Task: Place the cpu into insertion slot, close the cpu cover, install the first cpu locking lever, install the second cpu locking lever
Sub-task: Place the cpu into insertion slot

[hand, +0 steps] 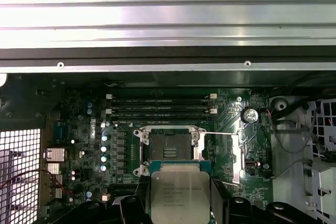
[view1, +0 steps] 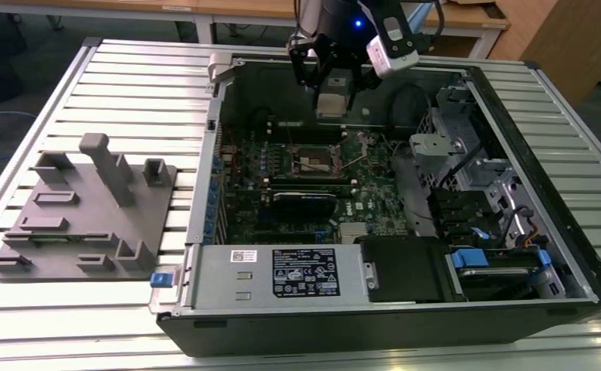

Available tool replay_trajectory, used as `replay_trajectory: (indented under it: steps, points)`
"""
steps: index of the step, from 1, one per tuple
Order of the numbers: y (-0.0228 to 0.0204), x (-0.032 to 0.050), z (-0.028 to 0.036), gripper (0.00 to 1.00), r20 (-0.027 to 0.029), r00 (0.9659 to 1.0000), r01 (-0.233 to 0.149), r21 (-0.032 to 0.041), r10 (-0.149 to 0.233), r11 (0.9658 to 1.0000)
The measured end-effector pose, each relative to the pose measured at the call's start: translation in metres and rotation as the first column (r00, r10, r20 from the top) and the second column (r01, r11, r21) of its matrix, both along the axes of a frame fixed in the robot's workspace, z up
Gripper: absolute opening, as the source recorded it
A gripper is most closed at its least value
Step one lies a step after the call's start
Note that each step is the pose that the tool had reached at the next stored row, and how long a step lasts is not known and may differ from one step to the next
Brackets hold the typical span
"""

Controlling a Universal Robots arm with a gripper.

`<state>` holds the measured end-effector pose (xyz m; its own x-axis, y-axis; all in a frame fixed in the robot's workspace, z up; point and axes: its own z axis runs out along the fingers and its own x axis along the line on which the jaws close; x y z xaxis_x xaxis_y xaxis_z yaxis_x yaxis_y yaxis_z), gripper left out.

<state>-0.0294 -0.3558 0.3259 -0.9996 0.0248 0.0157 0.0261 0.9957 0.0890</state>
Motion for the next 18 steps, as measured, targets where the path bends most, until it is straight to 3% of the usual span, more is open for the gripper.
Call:
replay_trajectory:
  steps: [18]
  points:
    - [0.0, -0.0007, -0.0074, 0.54, 0.0006, 1.0, 0.0, 0.0001, 0.0, 1.0]
